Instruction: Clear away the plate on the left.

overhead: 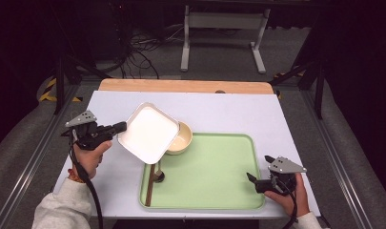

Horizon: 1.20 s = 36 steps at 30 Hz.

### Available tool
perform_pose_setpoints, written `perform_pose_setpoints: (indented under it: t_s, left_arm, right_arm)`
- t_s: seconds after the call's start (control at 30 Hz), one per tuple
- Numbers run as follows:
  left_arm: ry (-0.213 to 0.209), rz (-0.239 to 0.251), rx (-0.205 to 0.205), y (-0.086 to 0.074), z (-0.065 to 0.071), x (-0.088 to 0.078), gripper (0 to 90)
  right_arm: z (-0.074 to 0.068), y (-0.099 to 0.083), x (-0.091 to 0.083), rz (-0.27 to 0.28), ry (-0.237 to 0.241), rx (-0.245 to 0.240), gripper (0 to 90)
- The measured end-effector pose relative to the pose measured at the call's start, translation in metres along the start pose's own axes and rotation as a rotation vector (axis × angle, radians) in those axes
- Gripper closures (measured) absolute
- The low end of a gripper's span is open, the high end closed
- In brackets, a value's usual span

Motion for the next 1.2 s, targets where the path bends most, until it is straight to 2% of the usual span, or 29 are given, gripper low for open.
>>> perform_pose_setpoints:
  t_s: [0.17,0.57,0.9,1.2]
  left_arm:
    - [-0.027,-0.018,0.0,-0.002,0.009,0.009,89.3]
    - [-0.081,-0.049,0.035,-0.004,0.025,0.022,89.3]
    - [-0.126,-0.079,0.084,-0.006,0.042,0.033,89.3]
    - [-0.163,-0.131,0.12,-0.013,0.058,0.047,89.3]
  right_arm:
    - [0.0,0.0,-0.001,0.001,-0.001,0.002,9.2]
    - [0.001,0.0,-0.001,0.003,-0.007,0.004,9.3]
    - [0.001,-0.001,-0.002,0.003,-0.007,0.005,9.3]
    - [0.001,-0.001,-0.002,0.002,-0.006,0.003,9.3]
Point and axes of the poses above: each handheld gripper's, and its own axes: x roughly forward along the jaws, y roughly out of its top, z roughly to its right, the point moved 4 cm from there along x, roughly forward along the jaws, and after that the axes turned 1 degree about z, right-handed, at the moved point
